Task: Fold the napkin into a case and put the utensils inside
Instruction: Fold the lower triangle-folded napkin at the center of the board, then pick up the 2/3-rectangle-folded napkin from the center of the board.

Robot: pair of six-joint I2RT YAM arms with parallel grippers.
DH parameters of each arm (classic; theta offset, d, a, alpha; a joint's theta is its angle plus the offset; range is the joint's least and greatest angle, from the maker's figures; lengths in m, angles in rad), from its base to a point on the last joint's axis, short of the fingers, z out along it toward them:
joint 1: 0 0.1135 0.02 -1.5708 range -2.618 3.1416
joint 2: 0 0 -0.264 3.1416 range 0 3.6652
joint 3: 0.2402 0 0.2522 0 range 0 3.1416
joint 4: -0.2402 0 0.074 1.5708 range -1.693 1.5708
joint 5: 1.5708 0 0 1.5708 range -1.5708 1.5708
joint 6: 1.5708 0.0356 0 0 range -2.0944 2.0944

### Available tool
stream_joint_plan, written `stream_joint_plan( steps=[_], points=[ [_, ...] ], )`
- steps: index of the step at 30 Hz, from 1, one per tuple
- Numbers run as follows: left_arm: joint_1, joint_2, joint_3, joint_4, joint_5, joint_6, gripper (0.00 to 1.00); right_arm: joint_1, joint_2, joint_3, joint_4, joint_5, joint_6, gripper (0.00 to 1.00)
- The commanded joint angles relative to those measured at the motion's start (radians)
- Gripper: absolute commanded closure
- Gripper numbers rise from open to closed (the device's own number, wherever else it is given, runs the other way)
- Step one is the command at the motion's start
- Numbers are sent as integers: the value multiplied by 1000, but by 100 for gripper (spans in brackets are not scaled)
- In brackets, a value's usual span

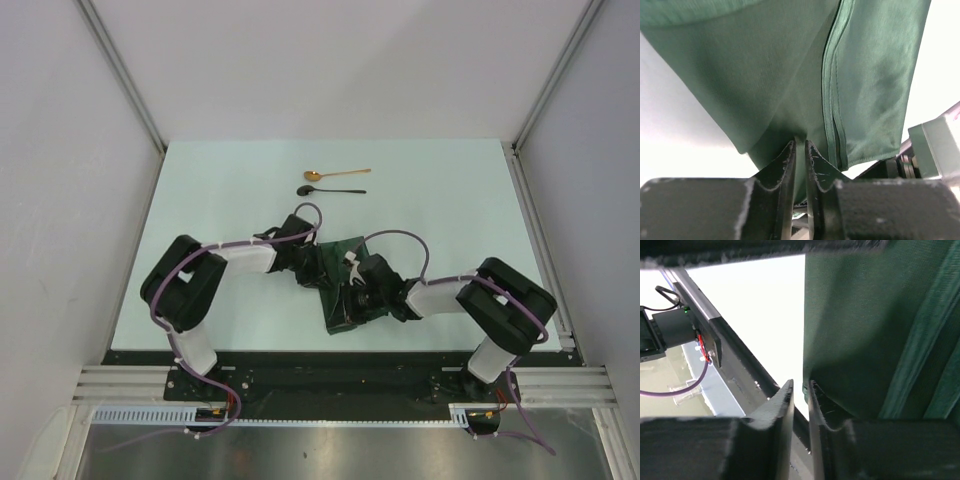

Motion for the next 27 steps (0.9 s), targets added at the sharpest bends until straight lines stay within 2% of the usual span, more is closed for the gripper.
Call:
stream_joint_plan(
  steps=[1, 5, 6, 9, 11, 13, 16, 18, 20, 24, 27],
  points=[
    [15, -51, 70, -41, -53, 57, 81, 0, -94, 62, -91, 20, -46, 74],
    [14, -117, 127, -114, -82, 97, 70, -52, -226, 110, -249, 64, -102, 59],
    [14, -142, 138, -119, -82, 100, 63, -89, -286, 113, -282, 87, -112, 52],
    [-5, -177, 158, -127, -91, 109, 48, -172, -377, 105, -430, 145, -139, 44],
    [-55, -179, 187, -173, -129, 122, 45, -282, -466, 79, -533, 190, -136, 39],
    [-136, -170, 236, -203, -221, 128, 43, -412, -542, 61, -614, 224, -142, 37],
    [-256, -139, 293, -254, -353, 94, 40, -550, -593, 28, -710, 224, -178, 31],
    [-316, -111, 330, -302, -418, 73, 39, -690, -618, 24, -763, 244, -223, 28],
    [-399, -36, 422, -399, -545, 33, 38, -817, -639, 18, -807, 256, -249, 27],
    [-509, 132, 615, -581, -725, -19, 39, -971, -671, -25, -771, 225, -234, 21],
    [-569, 267, 770, -691, -781, -42, 39, -999, -665, -24, -764, 247, -214, 20]
  ],
)
